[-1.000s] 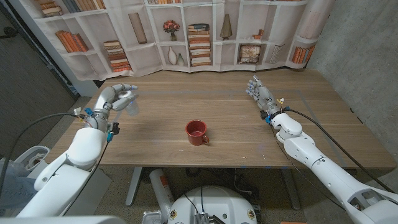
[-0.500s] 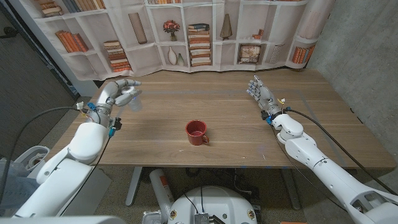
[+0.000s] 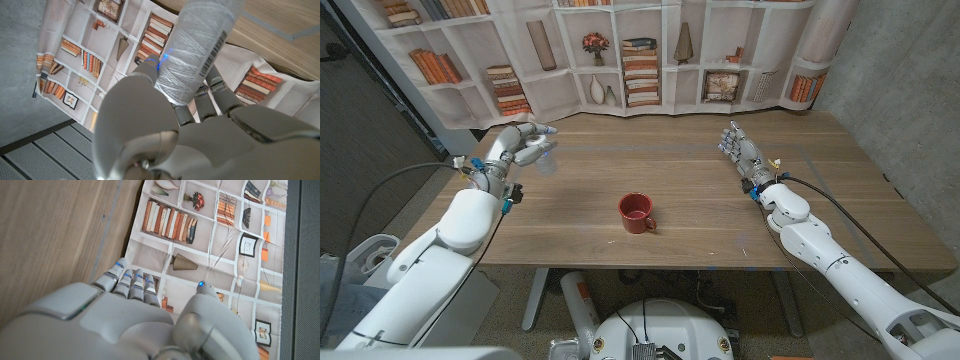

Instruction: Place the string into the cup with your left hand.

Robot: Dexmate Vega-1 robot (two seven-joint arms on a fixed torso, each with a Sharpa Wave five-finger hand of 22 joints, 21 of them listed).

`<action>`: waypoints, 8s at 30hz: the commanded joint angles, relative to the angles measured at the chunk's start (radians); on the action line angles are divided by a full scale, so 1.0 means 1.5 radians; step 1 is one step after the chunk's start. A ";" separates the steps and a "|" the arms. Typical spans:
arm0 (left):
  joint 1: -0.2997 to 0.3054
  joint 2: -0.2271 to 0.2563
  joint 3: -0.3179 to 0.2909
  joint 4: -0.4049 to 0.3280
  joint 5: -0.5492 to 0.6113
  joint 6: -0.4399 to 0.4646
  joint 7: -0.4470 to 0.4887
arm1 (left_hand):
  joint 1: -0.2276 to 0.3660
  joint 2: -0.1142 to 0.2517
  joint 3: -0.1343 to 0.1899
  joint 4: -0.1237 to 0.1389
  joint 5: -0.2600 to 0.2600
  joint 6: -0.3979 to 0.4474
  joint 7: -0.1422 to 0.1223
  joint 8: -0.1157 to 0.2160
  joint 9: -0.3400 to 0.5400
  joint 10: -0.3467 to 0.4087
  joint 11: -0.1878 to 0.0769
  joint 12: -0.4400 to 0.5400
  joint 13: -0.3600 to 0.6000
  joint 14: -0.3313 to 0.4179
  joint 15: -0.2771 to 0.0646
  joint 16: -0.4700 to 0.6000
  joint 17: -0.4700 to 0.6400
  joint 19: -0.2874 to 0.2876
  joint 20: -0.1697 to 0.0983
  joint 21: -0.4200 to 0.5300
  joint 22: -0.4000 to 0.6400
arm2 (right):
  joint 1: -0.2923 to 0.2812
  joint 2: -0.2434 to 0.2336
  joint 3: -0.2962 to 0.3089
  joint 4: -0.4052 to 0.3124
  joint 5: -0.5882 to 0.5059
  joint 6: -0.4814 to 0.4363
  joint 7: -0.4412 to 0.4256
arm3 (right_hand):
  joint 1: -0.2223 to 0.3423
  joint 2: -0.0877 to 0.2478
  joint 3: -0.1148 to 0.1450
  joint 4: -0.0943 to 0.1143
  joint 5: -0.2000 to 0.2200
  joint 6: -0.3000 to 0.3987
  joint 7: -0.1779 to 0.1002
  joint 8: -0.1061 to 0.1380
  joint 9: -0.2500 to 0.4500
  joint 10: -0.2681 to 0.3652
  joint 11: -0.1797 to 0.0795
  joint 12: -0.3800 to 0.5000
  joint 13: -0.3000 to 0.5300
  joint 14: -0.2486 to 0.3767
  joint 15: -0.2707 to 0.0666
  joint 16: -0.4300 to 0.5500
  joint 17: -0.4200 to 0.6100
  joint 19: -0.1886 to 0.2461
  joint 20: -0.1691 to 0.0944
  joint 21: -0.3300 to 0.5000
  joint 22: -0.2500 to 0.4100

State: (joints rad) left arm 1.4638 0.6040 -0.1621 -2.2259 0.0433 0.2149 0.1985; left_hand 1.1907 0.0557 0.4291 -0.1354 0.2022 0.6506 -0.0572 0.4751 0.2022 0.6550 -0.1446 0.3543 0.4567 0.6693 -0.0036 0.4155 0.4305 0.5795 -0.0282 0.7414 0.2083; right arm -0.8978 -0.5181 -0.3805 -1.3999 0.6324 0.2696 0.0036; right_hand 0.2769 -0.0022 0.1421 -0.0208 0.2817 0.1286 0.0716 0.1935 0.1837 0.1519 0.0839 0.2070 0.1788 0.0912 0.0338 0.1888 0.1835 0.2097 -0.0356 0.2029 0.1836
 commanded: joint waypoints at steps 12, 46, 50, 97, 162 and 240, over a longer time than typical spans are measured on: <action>-0.029 0.032 0.030 0.033 -0.027 -0.070 -0.027 | 0.025 0.030 0.009 -0.002 0.001 0.004 -0.001 -0.003 0.002 0.007 0.001 -0.006 0.006 0.048 -0.077 -0.004 0.006 -0.006 0.001 0.011 0.000 | 0.000 0.007 -0.001 0.003 -0.001 0.005 -0.009 | 0.000 0.008 -0.001 -0.004 0.001 0.000 0.003 0.001 0.002 0.003 0.003 0.001 0.004 0.005 0.003 0.000 0.002 -0.002 0.001 -0.001 0.001; -0.058 0.081 0.089 0.056 -0.054 -0.144 -0.051 | 0.021 0.027 0.016 -0.003 0.001 0.005 -0.001 -0.005 0.002 0.012 -0.003 -0.016 0.017 0.047 -0.077 -0.010 0.013 -0.015 0.000 0.026 -0.004 | -0.004 0.012 -0.003 -0.004 -0.006 0.010 -0.018 | 0.001 0.009 -0.002 -0.006 -0.001 0.001 0.003 0.001 0.002 0.004 0.003 0.001 0.004 0.005 0.004 0.000 0.002 -0.003 0.001 -0.001 0.001; -0.065 0.087 0.101 0.056 -0.055 -0.143 -0.055 | 0.021 0.027 0.016 -0.003 0.000 0.006 -0.002 -0.005 0.002 0.012 -0.003 -0.017 0.018 0.048 -0.078 -0.010 0.014 -0.017 0.000 0.027 -0.004 | -0.004 0.012 -0.003 -0.002 -0.006 0.011 -0.016 | 0.001 0.009 -0.002 -0.006 -0.001 0.001 0.002 0.001 0.002 0.004 0.003 0.001 0.004 0.004 0.003 0.000 0.002 -0.003 0.001 -0.001 0.001; -0.089 0.140 0.180 0.030 -0.070 -0.182 -0.079 | 0.013 0.021 0.024 -0.002 -0.001 0.008 0.000 -0.008 0.003 0.018 0.001 -0.030 0.032 0.051 -0.076 -0.015 0.023 -0.024 -0.001 0.048 -0.007 | -0.004 0.015 0.005 0.004 0.002 0.028 -0.010 | 0.003 0.012 -0.002 -0.009 -0.002 0.004 0.004 0.002 0.002 0.008 0.004 0.002 0.004 0.008 0.000 0.001 0.002 -0.001 0.001 0.000 0.001; -0.145 0.140 0.289 0.092 -0.098 -0.213 -0.101 | 0.005 0.017 0.037 -0.002 -0.002 0.012 0.001 -0.012 0.004 0.027 0.003 -0.047 0.050 0.054 -0.075 -0.021 0.034 -0.036 0.000 0.072 -0.010 | -0.005 0.019 0.010 0.001 0.007 0.032 -0.017 | 0.003 0.017 -0.004 -0.012 -0.006 0.006 0.004 0.002 0.002 0.011 0.004 0.003 0.004 0.015 0.001 0.002 0.002 0.002 -0.003 0.000 0.001; -0.127 0.126 0.310 0.107 -0.110 -0.170 -0.108 | -0.026 -0.007 0.039 0.006 -0.008 0.013 -0.005 -0.019 0.005 0.022 0.000 -0.070 0.070 0.040 -0.069 -0.037 0.045 -0.069 0.014 0.088 -0.013 | -0.014 0.019 0.012 0.019 0.022 0.029 -0.003 | 0.003 0.022 -0.005 -0.015 -0.009 0.009 0.002 0.002 0.002 0.012 0.004 0.002 0.004 0.016 0.001 0.001 0.003 0.003 -0.002 0.000 0.001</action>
State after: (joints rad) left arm 1.2672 0.7835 0.3128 -2.0607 -0.1092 -0.0511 0.0532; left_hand 1.1855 0.0612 0.4949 -0.1351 0.1944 0.6701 -0.0627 0.4527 0.2067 0.6888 -0.1462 0.2544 0.5588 0.6742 0.0009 0.3629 0.4940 0.4876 -0.0120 0.8710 0.1858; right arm -0.9254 -0.4947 -0.3569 -1.3822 0.6655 0.3156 -0.0055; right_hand 0.2768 0.0270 0.1325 -0.0387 0.2732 0.1339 0.0769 0.1935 0.1836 0.1573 0.0892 0.2070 0.1789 0.1037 0.0356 0.1888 0.1835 0.2097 -0.0356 0.2029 0.1816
